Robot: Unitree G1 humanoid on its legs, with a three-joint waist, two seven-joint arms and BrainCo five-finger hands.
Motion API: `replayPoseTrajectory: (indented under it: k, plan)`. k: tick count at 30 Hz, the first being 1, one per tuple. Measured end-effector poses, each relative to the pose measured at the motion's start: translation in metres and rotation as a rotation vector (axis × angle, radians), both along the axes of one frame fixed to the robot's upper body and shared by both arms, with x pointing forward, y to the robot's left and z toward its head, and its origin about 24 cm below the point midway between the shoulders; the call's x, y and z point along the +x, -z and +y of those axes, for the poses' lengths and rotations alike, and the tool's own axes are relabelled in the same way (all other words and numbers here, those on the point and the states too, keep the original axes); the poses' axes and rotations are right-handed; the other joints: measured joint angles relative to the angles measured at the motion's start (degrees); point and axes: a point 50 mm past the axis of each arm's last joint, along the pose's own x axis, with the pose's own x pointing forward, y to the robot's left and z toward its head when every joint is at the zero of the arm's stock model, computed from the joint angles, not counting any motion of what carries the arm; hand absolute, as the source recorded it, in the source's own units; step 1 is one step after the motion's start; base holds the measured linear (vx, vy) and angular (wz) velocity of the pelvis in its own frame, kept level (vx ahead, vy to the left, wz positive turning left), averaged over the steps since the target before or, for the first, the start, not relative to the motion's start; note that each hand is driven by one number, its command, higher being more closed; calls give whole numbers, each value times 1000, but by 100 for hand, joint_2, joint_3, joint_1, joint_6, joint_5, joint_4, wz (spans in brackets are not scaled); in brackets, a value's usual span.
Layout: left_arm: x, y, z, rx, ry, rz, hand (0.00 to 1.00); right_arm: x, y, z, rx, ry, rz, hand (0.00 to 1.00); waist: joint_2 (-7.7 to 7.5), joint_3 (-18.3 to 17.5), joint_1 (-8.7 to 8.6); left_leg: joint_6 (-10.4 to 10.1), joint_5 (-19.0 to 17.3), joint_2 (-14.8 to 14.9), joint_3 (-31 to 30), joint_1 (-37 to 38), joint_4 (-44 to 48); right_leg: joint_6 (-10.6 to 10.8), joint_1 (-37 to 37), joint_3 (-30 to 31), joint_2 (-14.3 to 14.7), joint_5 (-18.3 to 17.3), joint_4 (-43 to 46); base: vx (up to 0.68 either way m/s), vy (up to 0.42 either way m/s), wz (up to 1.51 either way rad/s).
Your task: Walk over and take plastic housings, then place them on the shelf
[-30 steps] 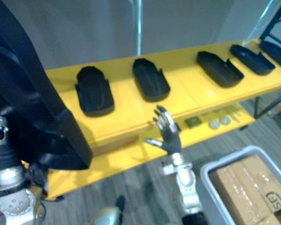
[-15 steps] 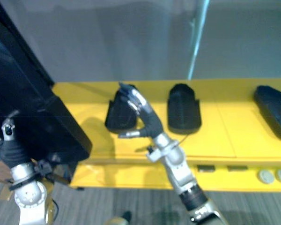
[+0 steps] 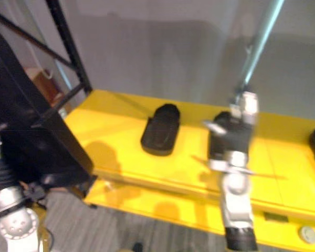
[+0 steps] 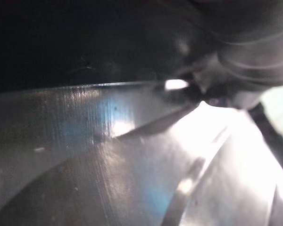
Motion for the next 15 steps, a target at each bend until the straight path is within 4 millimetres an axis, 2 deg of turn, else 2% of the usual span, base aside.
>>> replayPoseTrajectory:
  k: [1,3,4,6,7,8,11,13,15]
  plan:
    - [-1,3,6,-4,-24,28,100,-6,4,-5,3,31,22,0,7,-8,-70,0,-11,3,49,2,-2,9,-26,42,-1,6,-6,-1,32,-46]
    - [-4,17,29,-16,-128,150,100,-33,24,-22,22,130,129,0,46,-18,-304,-12,-38,25,258,-4,-31,27,-175,231,19,25,-2,6,10,-44]
    - [-5,21,35,-20,-150,181,100,-38,30,-24,30,145,160,0,56,-12,-374,-19,-45,33,293,-4,-32,25,-194,260,27,27,-5,12,-3,-40]
    - [-5,38,56,-54,-218,317,100,-57,61,-34,94,202,311,0,89,-12,-515,-48,-68,90,476,19,-32,15,-279,433,43,38,8,18,-3,-35]
    - [-5,42,62,-62,-233,349,100,-61,71,-35,116,213,357,0,94,-9,-552,-48,-68,98,497,18,-32,15,-297,462,48,38,11,15,-4,-29]
    - [-5,50,73,-80,-266,421,100,-67,91,-38,160,230,450,0,125,-10,-612,-49,-68,115,556,10,-31,10,-356,527,62,41,39,14,-12,-17]
    - [2,70,98,-130,-318,596,100,-90,147,-40,258,282,711,0,177,4,-612,-82,-90,141,731,109,-31,7,-363,685,83,43,57,14,-3,-20]
    - [4,75,112,-141,-333,703,100,-101,171,-34,291,279,827,0,238,22,-612,-100,-107,148,799,118,-34,8,-369,727,113,44,58,-5,-8,-21]
    - [20,68,122,-134,-314,773,100,-109,188,-28,307,266,923,0,270,47,-605,-100,-107,147,822,125,-34,16,-371,731,99,51,59,-9,4,-6]
